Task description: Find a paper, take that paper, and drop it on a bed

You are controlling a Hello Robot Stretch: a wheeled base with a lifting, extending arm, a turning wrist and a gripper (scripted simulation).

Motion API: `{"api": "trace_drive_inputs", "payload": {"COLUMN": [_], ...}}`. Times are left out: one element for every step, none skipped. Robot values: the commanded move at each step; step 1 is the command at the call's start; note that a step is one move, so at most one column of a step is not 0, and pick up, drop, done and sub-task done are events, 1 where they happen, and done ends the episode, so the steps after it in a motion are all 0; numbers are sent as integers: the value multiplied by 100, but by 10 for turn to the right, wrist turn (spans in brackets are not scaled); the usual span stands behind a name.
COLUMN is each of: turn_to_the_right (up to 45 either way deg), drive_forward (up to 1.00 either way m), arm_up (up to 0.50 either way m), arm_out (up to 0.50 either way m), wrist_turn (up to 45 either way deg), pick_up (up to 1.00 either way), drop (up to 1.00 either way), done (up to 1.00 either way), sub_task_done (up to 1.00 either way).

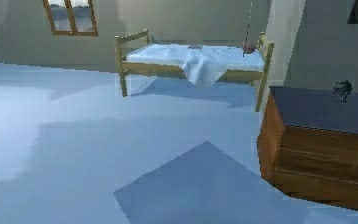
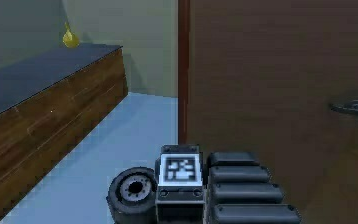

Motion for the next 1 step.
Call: {"api": "trace_drive_inputs", "payload": {"turn_to_the_right": [0], "drive_forward": [55], "arm_up": [0], "arm_out": [0], "wrist_turn": [0], "pick_up": [0], "drop": [0], "done": [0], "sub_task_done": [0]}}
